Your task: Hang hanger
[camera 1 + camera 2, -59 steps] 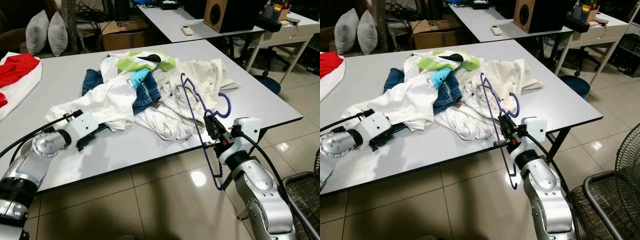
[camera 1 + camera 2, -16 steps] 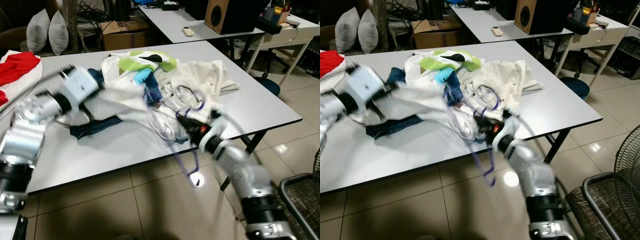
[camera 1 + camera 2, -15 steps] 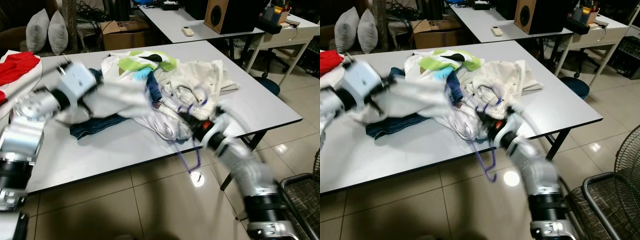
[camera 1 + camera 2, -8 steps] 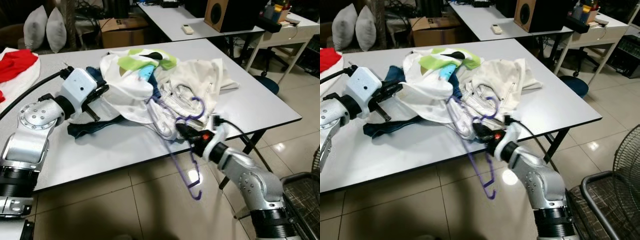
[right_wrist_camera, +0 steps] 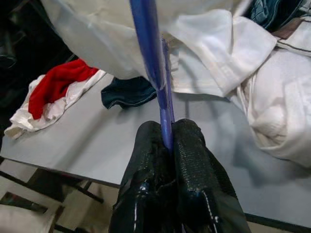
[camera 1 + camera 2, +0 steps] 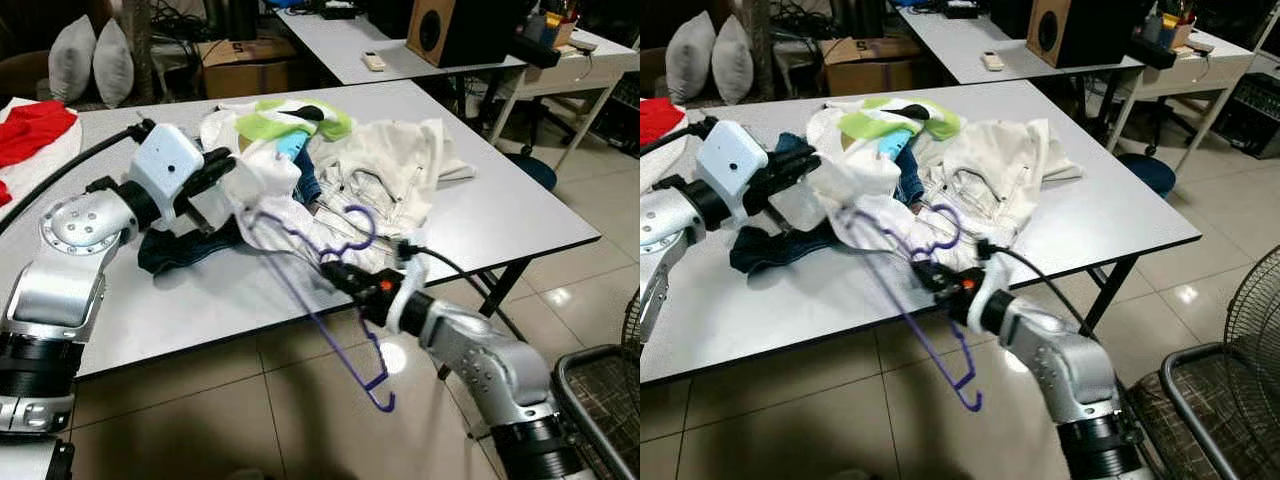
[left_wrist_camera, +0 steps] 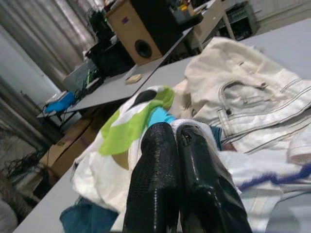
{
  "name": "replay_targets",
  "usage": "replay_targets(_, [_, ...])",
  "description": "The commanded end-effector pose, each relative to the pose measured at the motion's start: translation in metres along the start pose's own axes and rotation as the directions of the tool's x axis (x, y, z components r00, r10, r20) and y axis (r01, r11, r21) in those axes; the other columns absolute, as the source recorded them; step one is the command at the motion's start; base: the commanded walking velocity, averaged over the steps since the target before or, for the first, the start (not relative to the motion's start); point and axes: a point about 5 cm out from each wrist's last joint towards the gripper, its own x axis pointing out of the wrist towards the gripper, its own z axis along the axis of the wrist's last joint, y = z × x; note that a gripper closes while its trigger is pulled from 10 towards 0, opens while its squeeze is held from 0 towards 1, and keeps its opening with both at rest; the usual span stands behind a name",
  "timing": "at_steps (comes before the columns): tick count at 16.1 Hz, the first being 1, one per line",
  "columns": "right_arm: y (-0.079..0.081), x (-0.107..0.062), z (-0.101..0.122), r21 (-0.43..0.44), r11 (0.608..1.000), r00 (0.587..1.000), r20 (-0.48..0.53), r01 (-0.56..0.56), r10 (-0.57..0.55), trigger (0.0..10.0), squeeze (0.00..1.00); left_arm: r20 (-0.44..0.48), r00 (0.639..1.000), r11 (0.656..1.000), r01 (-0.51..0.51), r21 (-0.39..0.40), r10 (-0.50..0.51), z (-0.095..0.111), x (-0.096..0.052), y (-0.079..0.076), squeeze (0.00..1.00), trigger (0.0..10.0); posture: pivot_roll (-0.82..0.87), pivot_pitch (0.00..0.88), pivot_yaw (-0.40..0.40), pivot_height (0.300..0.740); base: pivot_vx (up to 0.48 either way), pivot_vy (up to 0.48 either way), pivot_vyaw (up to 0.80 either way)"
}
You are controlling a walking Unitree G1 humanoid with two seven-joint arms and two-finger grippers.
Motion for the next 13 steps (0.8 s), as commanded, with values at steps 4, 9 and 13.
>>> replay_targets(4, [-0.022, 0.002, 0.002, 0.097, 0.985, 0.988, 0.032, 0.146, -0.15, 10.0, 0.0, 0.048, 0.997, 0.997, 0.066, 0.035, -0.068, 0.018, -0.005, 0.003, 0.0, 0.0, -0.01, 0.0, -0.014, 0.74, 0.0, 0.0, 0.0])
replay_targets(9, [-0.032, -0.002, 0.005, 0.24, 0.955, 0.977, 0.08, 0.175, -0.199, 10.0, 0.0, -0.019, 0.992, 0.989, 0.129, 0.065, -0.128, 0.012, -0.009, -0.002, 0.0, 0.0, -0.01, 0.0, -0.015, 0.74, 0.0, 0.0, 0.0])
replay_targets(13, [-0.026, 0.0, 0.016, 0.416, 0.909, 0.973, 0.198, 0.024, -0.116, 10.0, 0.0, -0.086, 0.977, 0.976, 0.2, 0.082, -0.193, -0.001, -0.003, -0.022, 0.0, 0.0, -0.01, 0.0, -0.01, 0.74, 0.0, 0.0, 0.0])
